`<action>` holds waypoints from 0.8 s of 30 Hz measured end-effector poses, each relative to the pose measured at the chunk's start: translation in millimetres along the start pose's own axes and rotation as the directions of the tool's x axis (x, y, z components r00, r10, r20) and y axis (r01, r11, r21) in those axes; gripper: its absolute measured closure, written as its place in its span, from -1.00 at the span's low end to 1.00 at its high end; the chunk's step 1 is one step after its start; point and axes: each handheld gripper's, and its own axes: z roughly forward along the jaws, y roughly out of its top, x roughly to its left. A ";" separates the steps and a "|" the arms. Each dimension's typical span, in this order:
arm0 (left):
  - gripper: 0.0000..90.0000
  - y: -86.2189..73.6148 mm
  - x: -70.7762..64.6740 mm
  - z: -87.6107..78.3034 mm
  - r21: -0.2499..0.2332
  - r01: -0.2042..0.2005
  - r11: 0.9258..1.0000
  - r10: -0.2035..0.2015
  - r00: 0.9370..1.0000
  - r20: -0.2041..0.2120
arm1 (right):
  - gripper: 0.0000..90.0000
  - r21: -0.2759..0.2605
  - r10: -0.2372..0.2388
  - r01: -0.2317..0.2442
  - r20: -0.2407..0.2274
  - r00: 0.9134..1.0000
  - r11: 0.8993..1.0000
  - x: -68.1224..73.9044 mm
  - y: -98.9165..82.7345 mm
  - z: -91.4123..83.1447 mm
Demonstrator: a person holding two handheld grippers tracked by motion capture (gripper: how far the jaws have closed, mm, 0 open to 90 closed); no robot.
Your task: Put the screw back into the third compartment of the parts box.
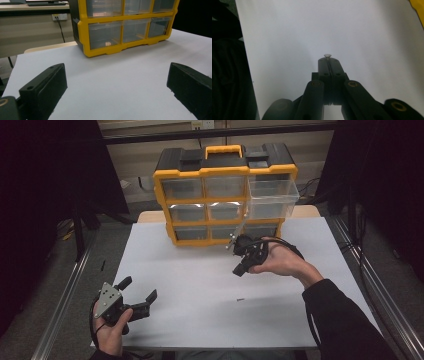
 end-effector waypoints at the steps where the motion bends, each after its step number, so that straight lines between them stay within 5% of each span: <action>1: -0.94 0.0 0.2 -0.1 0.001 -0.002 1.000 0.002 1.000 0.000 | 0.97 -0.008 -0.014 0.014 0.002 1.000 1.000 -0.2 1.1 -2.7; 24: -0.94 -0.1 0.2 0.2 0.003 0.000 1.000 0.000 1.000 0.002 | 0.97 -0.053 -0.036 0.039 0.044 0.998 0.998 6.8 28.2 -52.8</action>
